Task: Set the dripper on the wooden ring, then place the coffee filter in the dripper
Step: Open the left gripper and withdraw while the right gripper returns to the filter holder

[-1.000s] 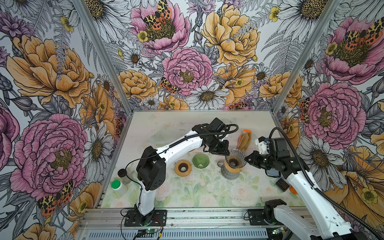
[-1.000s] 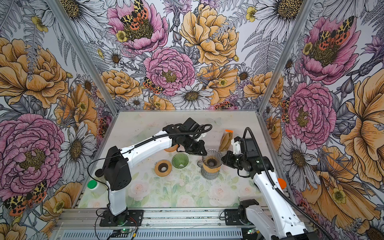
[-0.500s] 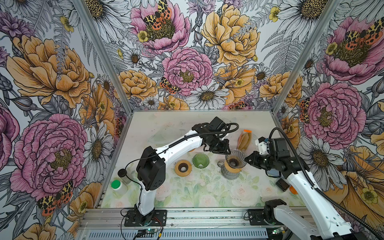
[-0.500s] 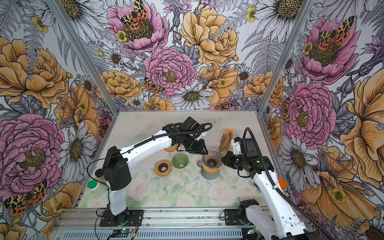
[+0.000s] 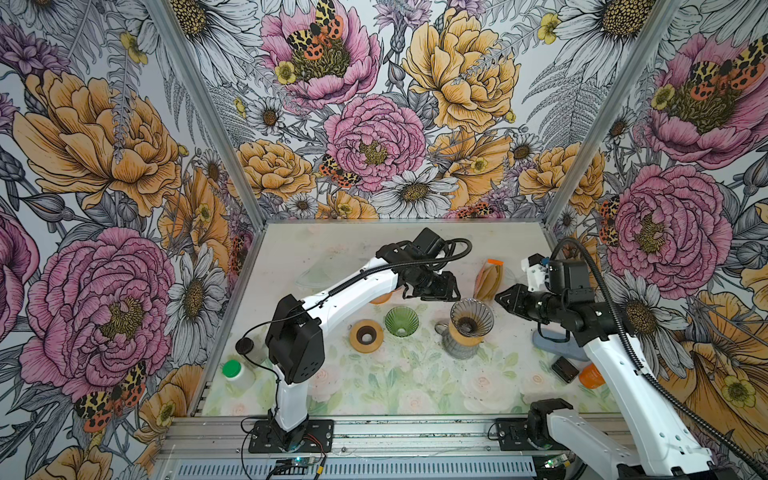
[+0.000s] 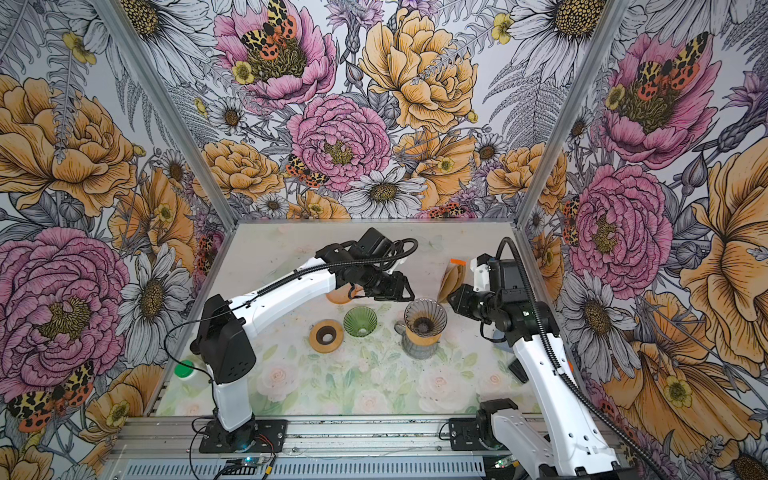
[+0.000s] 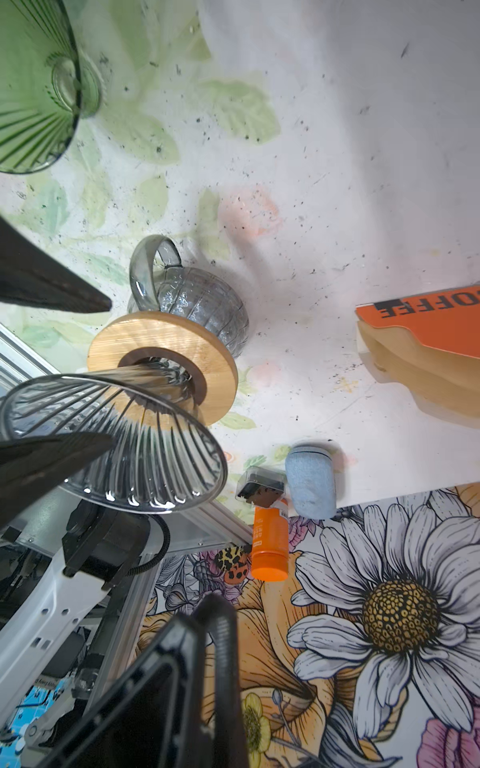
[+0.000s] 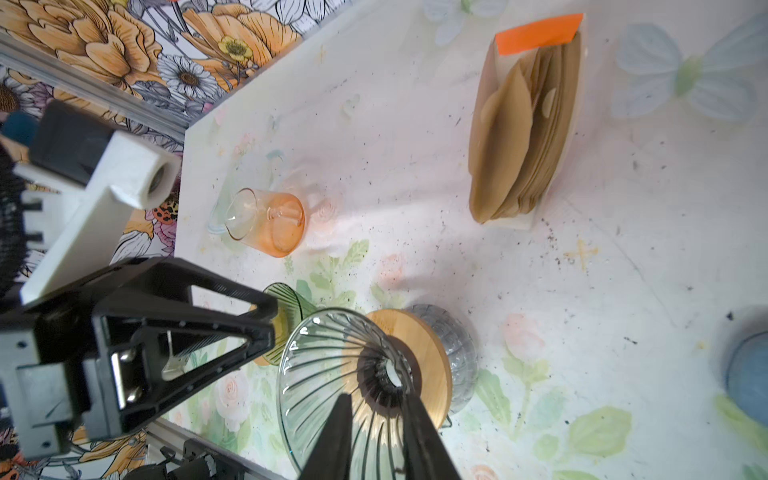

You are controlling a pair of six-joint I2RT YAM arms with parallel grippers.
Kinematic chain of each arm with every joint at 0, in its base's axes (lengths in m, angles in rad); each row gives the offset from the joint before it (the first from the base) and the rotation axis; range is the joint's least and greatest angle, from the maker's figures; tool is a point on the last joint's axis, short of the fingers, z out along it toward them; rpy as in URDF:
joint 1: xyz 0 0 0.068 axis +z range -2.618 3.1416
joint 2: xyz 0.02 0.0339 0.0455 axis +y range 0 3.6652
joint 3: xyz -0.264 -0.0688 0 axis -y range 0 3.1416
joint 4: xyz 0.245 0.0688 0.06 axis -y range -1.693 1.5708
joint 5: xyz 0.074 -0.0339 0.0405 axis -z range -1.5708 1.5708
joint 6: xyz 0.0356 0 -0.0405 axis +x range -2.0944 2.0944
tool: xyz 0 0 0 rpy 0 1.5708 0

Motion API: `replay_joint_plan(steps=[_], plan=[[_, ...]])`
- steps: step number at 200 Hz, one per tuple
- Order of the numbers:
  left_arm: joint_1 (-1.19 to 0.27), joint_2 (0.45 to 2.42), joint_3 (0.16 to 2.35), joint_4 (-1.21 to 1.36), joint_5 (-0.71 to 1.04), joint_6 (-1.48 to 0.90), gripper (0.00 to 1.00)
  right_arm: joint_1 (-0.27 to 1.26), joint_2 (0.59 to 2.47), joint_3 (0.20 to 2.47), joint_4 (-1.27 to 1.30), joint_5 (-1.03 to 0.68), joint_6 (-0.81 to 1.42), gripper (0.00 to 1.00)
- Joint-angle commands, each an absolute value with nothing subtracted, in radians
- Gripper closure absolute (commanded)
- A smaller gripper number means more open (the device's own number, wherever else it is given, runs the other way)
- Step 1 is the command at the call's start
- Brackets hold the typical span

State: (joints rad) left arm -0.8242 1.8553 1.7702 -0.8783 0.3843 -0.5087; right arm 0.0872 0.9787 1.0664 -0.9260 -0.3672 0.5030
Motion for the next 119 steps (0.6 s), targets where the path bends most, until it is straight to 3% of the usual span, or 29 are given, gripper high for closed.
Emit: replay_joint_plan(steps=[1, 30, 63, 119], plan=[[-0.820, 1.742, 1.761, -0.862, 0.294, -0.463, 0.45, 0.067, 1.038, 1.138, -0.917, -0.286, 0.444, 0.75], [-0.818, 1.662, 1.677, -0.787, 0.266, -0.447, 0.33, 0.032, 1.147, 1.188, -0.883, -0.256, 0.396, 0.76], [-0.816, 1.539, 1.503, -0.609, 0.243, -0.468, 0.02, 0.005, 1.248, 1.190, -0.774, -0.227, 0.347, 0.74], [-0.786, 1.408, 1.272, -0.392, 0.264, -0.552, 0.01, -0.027, 1.393, 1.178, -0.622, -0.210, 0.335, 0.72]])
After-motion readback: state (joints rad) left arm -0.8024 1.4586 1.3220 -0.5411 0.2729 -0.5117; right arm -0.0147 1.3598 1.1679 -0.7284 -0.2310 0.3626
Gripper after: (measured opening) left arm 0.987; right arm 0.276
